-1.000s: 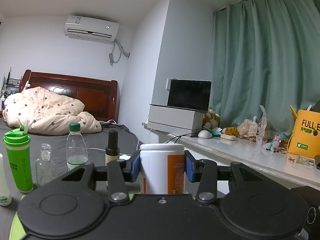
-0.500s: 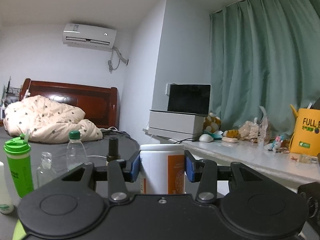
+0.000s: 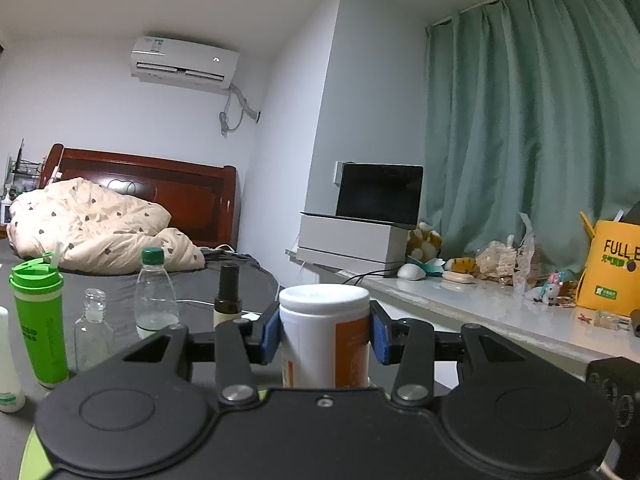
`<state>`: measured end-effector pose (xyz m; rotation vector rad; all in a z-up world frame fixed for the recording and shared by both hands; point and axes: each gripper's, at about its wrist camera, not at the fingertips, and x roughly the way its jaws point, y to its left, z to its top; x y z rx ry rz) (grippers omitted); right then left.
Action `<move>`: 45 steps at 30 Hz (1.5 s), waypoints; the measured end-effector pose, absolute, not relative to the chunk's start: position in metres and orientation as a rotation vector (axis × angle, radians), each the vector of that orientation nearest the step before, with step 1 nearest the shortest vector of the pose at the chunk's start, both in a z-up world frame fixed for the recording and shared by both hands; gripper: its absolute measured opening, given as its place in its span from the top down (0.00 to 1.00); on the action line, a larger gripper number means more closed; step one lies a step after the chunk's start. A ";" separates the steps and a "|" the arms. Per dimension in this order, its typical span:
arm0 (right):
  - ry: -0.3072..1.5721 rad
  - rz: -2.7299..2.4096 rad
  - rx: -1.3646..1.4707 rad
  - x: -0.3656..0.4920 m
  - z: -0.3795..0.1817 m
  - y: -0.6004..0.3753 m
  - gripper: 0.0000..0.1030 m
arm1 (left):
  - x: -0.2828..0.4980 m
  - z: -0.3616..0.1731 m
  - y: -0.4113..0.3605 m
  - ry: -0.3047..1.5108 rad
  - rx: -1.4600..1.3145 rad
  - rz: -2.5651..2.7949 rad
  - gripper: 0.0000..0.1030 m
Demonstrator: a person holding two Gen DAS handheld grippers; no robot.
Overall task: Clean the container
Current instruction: 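Rub the jar's side against the towel in the right gripper while the left gripper turns it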
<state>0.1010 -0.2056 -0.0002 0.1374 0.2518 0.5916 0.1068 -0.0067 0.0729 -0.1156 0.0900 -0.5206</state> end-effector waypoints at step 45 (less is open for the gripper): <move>0.257 0.533 0.140 0.104 0.002 -0.213 0.59 | 0.124 0.040 0.033 0.122 -0.155 -0.343 0.58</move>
